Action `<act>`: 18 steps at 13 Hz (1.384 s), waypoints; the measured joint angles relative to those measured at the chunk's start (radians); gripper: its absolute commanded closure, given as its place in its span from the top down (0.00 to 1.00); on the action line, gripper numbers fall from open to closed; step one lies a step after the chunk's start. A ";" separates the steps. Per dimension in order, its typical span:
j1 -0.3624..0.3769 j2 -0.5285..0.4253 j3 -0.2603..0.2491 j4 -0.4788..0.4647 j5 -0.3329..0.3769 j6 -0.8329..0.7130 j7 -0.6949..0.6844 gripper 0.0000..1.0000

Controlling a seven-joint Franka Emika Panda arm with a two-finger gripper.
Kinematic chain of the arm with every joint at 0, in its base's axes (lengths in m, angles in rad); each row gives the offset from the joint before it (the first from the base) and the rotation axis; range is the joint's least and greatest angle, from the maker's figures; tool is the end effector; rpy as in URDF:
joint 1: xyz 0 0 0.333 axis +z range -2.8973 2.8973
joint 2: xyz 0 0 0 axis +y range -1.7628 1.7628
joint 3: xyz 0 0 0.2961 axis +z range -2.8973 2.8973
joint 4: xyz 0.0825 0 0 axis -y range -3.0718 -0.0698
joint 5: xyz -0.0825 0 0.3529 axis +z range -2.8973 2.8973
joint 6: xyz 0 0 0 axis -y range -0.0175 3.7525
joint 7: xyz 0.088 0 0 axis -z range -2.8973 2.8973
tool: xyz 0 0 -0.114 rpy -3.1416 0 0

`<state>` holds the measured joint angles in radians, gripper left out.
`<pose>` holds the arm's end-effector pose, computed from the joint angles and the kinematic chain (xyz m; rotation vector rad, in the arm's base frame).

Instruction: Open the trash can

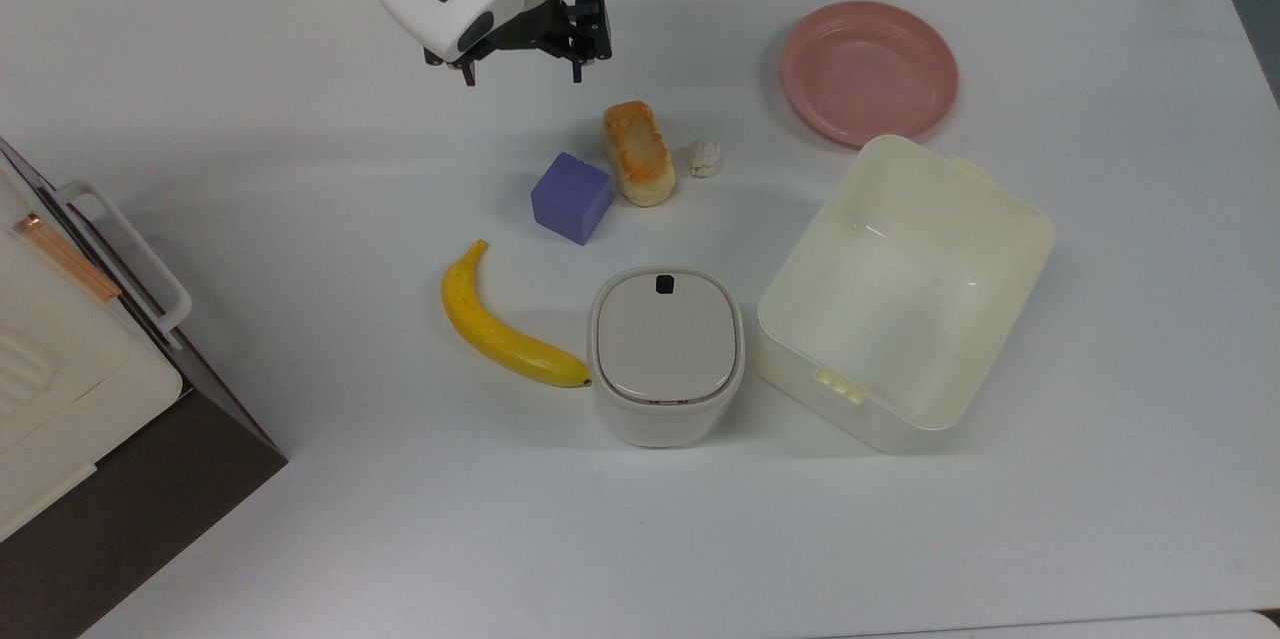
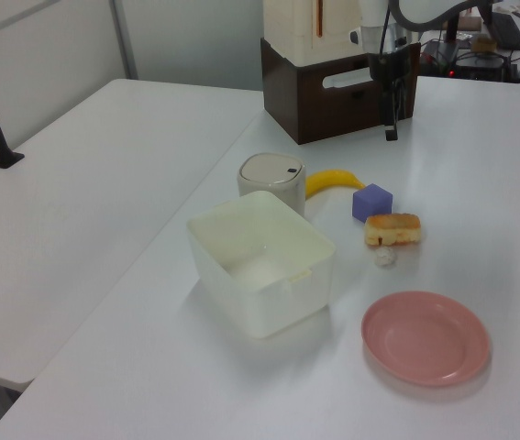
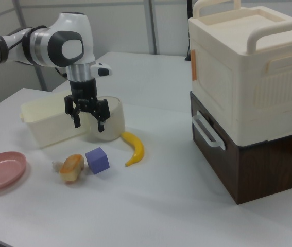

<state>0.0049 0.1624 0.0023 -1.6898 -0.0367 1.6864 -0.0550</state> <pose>0.5592 0.0002 0.4662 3.0973 0.1076 -0.2588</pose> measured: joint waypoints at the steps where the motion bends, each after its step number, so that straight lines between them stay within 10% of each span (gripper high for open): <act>1: 0.000 0.000 0.000 0.000 0.000 0.000 0.000 0.99; 9: -0.001 -0.002 0.000 0.063 0.045 0.175 -0.020 0.05; 18: 0.094 0.164 0.003 0.118 0.057 0.479 -0.021 0.00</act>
<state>0.0987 0.3269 0.0058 -1.5722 0.0203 2.1651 -0.0757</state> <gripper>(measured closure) 0.991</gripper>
